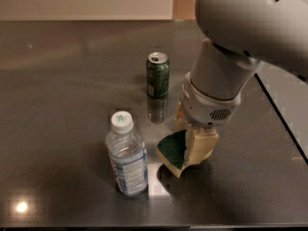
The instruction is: Move sponge near blue plastic bottle
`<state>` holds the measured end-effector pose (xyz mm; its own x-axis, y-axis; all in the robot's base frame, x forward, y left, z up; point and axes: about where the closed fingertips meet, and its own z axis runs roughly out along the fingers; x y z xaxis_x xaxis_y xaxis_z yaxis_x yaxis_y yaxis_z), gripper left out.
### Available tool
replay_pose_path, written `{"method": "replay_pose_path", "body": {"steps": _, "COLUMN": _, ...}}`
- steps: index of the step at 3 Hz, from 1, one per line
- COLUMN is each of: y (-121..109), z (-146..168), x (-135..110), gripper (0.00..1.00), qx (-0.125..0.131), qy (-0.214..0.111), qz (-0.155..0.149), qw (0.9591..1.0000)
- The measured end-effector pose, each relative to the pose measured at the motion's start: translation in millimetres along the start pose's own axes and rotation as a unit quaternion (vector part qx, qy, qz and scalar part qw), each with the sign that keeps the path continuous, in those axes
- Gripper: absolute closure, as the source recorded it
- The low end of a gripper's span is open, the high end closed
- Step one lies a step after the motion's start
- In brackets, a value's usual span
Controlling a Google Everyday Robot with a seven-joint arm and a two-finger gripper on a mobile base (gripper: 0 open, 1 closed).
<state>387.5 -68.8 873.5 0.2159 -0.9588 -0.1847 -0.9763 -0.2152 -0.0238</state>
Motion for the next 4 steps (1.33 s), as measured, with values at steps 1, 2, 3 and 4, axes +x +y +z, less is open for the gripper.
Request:
{"method": "replay_pose_path", "body": {"steps": 1, "y": 11.0, "z": 6.6, "x": -6.8, "gripper": 0.83, "qx": -0.009, "qy": 0.001, "qz": 0.002, "qw": 1.0000}}
{"method": "replay_pose_path", "body": {"steps": 2, "y": 18.7, "z": 11.3, "x": -10.3, "gripper": 0.59, "qx": -0.015, "qy": 0.000, "qz": 0.010, "qw": 0.9998}}
{"method": "replay_pose_path", "body": {"steps": 3, "y": 20.1, "z": 15.7, "x": -11.3, "gripper": 0.36, "qx": -0.019, "qy": -0.003, "qz": 0.016, "qw": 0.9997}}
{"method": "replay_pose_path", "body": {"steps": 4, "y": 19.9, "z": 14.1, "x": -12.3, "gripper": 0.12, "qx": -0.015, "qy": -0.002, "qz": 0.015, "qw": 0.9998}}
